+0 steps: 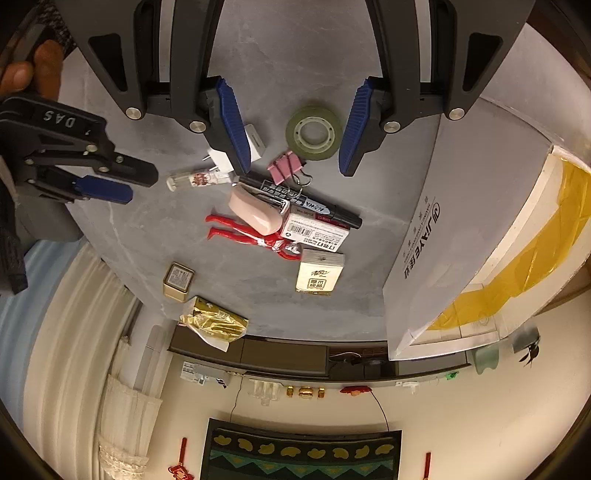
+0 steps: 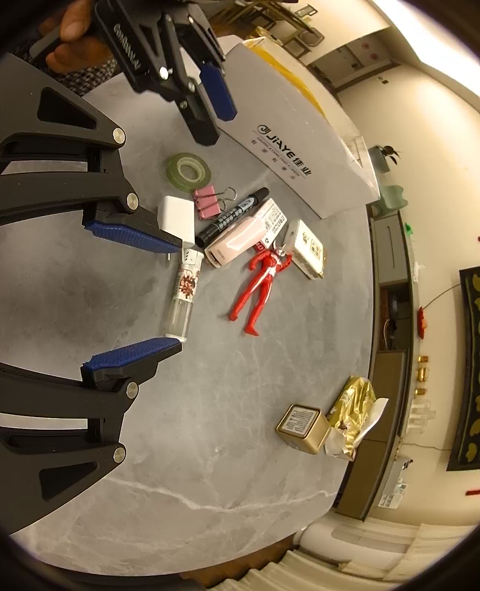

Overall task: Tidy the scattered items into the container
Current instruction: 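Move the right tool toward the pink stapler while the left tool approaches the green tape roll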

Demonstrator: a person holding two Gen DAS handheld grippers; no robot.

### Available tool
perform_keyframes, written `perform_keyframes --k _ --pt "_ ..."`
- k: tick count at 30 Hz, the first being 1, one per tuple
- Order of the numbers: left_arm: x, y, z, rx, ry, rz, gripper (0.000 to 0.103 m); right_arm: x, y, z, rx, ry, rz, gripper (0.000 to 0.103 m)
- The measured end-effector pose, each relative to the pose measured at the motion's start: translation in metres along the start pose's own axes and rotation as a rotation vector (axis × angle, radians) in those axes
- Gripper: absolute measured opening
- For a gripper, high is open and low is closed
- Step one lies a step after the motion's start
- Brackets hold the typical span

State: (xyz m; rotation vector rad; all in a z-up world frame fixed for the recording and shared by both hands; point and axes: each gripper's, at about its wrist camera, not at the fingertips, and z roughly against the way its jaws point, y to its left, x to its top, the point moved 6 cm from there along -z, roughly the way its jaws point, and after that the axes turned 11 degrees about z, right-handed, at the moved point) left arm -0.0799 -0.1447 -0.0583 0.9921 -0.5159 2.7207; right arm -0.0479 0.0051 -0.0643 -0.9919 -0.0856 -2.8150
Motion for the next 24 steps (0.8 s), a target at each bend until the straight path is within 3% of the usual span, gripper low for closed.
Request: perform_keyframes --k 2,4,7,9,16,22,24 --pt "0.003 -0.004 0.003 -0.015 -0.010 0.004 0.066 -0.001 -0.004 -0.001 -0.005 0.004 -0.007 0.051" --pt "0.005 -0.004 0.003 -0.026 -0.045 -0.008 0.071 -0.002 -0.006 -0.003 -0.008 0.010 -0.011 0.051" --pt "0.001 0.004 -0.016 0.019 -0.007 0.009 0.071 -0.007 -0.009 -0.010 -0.013 0.031 -0.012 0.051" --pt "0.001 0.006 -0.023 -0.031 0.022 0.038 0.071 -0.009 -0.010 -0.016 -0.004 0.050 -0.018 0.051" --pt "-0.005 0.018 -0.027 -0.034 0.054 0.033 0.071 -0.007 -0.013 -0.025 0.039 0.069 -0.023 0.051" --pt "-0.006 0.018 -0.032 -0.062 0.076 0.027 0.071 0.019 -0.025 -0.029 0.059 0.048 0.031 0.051" --pt "-0.009 0.018 -0.036 -0.060 0.086 0.015 0.071 0.027 -0.026 -0.036 0.118 0.052 0.024 0.051"
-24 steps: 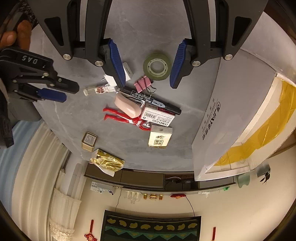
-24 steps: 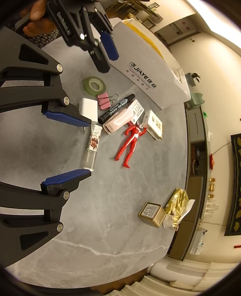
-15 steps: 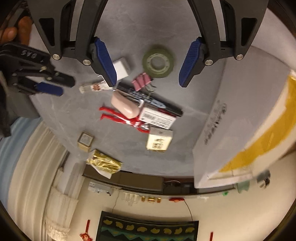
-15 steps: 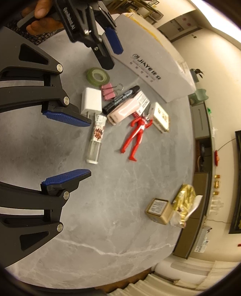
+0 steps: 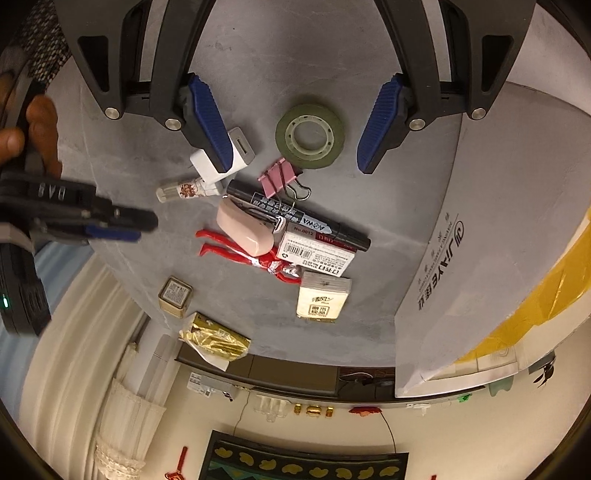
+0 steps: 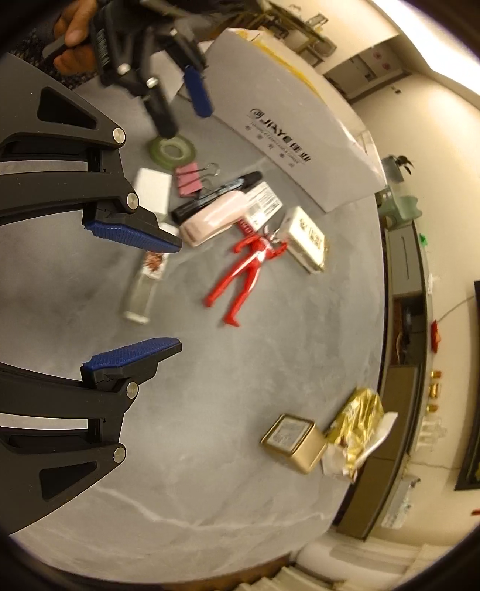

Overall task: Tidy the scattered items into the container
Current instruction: 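Move the right tool toward the pink stapler while the left tool approaches the green tape roll, then close the right tool on the pink stapler while the left tool closes on the tape roll, then carry the stapler in the right tool and tape roll in the left tool over the white box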

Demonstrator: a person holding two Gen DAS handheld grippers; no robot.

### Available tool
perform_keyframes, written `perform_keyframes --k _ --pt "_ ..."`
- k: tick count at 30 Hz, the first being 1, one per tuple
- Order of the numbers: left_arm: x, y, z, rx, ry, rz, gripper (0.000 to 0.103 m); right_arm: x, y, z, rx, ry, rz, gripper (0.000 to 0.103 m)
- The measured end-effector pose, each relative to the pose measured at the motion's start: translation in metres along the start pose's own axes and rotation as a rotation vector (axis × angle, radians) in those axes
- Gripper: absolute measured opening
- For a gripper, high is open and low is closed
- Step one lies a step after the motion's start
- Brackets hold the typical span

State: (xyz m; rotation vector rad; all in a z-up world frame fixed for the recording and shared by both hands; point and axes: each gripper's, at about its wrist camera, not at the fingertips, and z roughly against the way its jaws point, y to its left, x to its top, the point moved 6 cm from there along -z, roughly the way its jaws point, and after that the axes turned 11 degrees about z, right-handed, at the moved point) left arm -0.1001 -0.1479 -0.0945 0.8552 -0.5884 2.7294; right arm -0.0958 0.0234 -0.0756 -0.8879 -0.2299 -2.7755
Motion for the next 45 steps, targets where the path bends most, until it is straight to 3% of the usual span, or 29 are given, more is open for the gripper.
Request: perform_keyframes --k 3,5,11,19,21,22,23,25,31,45 --pt "-0.003 0.006 -0.008 0.015 0.019 -0.002 0.071 0.011 0.013 -0.016 0.118 0.025 -0.001 0.051" --pt "-0.004 0.011 -0.014 0.022 0.029 0.001 0.071 0.019 0.034 -0.028 0.163 0.042 0.064 0.051" --pt "-0.009 0.021 -0.029 0.038 0.065 0.003 0.071 0.025 0.058 -0.066 0.092 0.075 0.238 0.051" --pt "-0.011 0.012 -0.035 0.037 0.052 -0.070 0.071 0.029 0.052 -0.082 0.168 0.055 0.229 0.050" --pt "-0.013 0.008 -0.036 0.038 0.057 -0.099 0.071 0.029 0.051 -0.081 0.180 0.050 0.222 0.043" --pt "-0.014 0.006 -0.036 0.040 0.057 -0.110 0.069 0.029 0.051 -0.079 0.179 0.047 0.219 0.040" --pt "-0.014 0.005 -0.036 0.043 0.053 -0.121 0.059 0.030 0.050 -0.077 0.170 0.043 0.220 0.035" --pt "-0.015 0.003 -0.036 0.064 0.044 -0.155 0.049 0.032 0.050 -0.074 0.160 0.040 0.221 0.025" --pt "-0.015 0.005 -0.031 0.050 0.036 -0.134 0.049 0.032 0.047 -0.067 0.165 0.032 0.181 0.025" --pt "0.008 0.000 0.005 0.059 -0.076 -0.112 0.049 0.041 0.046 -0.041 0.160 -0.010 0.141 0.025"
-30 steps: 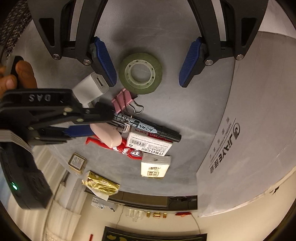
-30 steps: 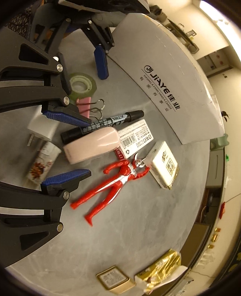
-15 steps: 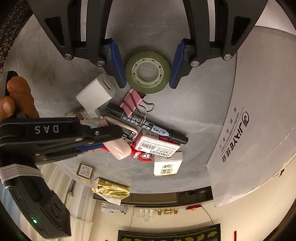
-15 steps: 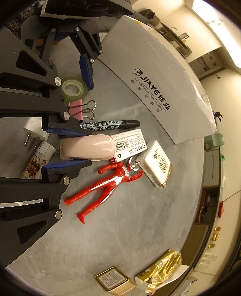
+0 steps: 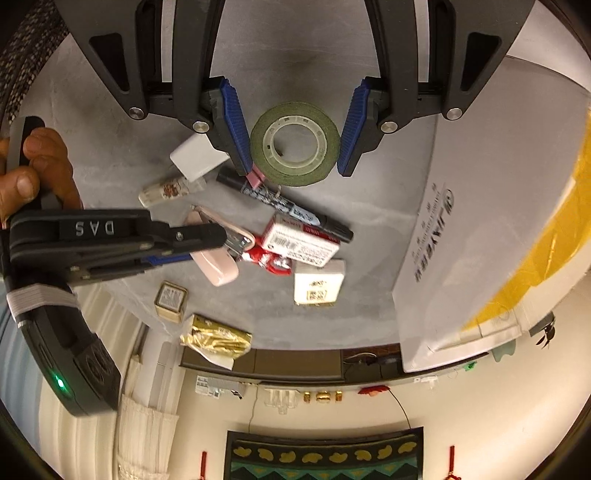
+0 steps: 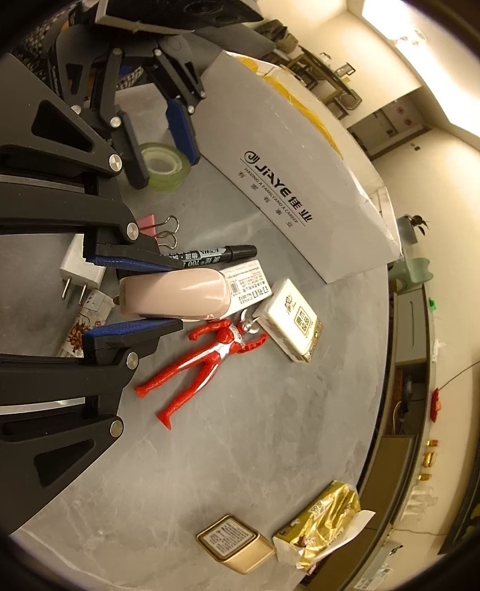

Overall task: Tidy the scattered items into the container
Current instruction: 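Carry the stapler in the right tool and tape roll in the left tool over the white box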

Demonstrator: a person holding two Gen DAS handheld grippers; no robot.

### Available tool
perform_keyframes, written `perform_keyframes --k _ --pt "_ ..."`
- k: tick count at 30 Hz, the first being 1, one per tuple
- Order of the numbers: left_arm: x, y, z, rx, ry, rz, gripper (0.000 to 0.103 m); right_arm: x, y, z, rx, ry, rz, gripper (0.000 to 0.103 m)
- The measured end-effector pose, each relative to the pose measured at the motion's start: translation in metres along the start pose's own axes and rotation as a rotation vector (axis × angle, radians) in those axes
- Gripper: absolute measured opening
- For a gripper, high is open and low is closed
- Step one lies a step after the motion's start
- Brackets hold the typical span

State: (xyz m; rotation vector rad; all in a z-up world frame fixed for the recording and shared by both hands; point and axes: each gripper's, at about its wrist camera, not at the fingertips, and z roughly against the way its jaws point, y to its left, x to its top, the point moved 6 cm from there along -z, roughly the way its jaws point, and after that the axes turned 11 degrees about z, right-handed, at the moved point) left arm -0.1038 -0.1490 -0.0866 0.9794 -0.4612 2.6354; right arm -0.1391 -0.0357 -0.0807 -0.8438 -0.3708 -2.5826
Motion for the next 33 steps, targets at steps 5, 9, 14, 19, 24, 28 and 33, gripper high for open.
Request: perform_keyframes --k 5,9,14,19,24,28,33 --pt "0.014 0.007 0.015 0.014 -0.052 0.020 0.049 0.005 0.006 0.007 -0.010 -0.013 -0.004 0.025" --pt "0.027 0.013 0.028 0.010 -0.092 0.042 0.049 0.011 0.014 0.015 -0.013 -0.031 -0.007 0.025" --pt "0.041 0.021 0.044 0.000 -0.134 0.076 0.049 0.018 0.024 0.025 -0.025 -0.053 -0.012 0.025" --pt "0.052 0.029 0.056 -0.008 -0.169 0.108 0.049 0.029 0.032 0.033 -0.038 -0.079 -0.015 0.025" --pt "0.062 0.037 0.070 -0.024 -0.201 0.137 0.049 0.044 0.041 0.044 -0.051 -0.115 -0.017 0.025" --pt "0.070 0.042 0.080 -0.037 -0.225 0.161 0.049 0.053 0.051 0.050 -0.056 -0.135 -0.013 0.025" --pt "0.077 0.052 0.093 -0.060 -0.251 0.197 0.049 0.061 0.068 0.056 -0.067 -0.153 0.010 0.025"
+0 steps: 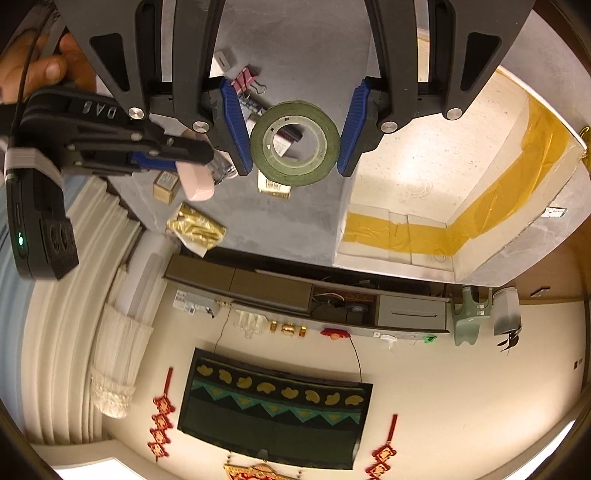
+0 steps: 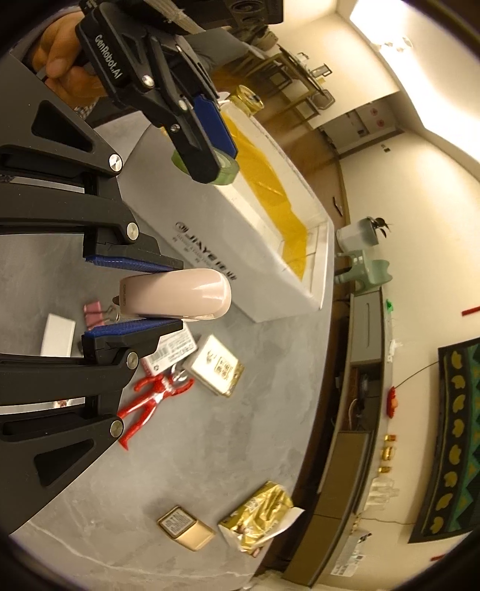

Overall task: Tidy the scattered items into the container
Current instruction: 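Carry the stapler in the right tool and tape roll in the left tool over the white box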

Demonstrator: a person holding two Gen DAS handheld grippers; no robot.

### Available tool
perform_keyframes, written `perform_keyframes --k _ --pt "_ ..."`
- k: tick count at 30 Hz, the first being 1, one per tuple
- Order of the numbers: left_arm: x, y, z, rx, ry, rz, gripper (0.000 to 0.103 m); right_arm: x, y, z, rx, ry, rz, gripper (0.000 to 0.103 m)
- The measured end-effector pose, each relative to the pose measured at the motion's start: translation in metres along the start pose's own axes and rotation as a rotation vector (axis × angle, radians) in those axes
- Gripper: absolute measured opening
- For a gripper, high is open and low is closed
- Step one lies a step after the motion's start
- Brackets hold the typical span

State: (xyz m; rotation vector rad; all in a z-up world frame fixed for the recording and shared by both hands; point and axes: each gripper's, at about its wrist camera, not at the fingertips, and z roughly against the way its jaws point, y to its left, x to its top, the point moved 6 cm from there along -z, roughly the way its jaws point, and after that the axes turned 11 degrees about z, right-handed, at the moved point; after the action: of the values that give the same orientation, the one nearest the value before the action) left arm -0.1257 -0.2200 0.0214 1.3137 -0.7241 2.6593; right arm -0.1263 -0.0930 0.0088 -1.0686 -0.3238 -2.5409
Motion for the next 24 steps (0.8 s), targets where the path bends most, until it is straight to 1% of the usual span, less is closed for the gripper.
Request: perform_keyframes --k 9,13,19,24 --pt "0.015 0.016 0.016 -0.017 -0.032 0.048 0.049 0.017 0.027 0.004 -0.009 -0.027 0.043 0.025" --pt "0.024 0.030 0.024 -0.016 -0.049 0.086 0.049 0.022 0.035 0.005 -0.010 -0.028 0.056 0.025" --pt "0.033 0.046 0.037 -0.008 -0.071 0.122 0.049 0.025 0.040 0.004 -0.004 -0.026 0.052 0.025" --pt "0.041 0.051 0.034 -0.004 -0.066 0.122 0.049 0.030 0.045 -0.001 0.003 -0.027 0.037 0.025"
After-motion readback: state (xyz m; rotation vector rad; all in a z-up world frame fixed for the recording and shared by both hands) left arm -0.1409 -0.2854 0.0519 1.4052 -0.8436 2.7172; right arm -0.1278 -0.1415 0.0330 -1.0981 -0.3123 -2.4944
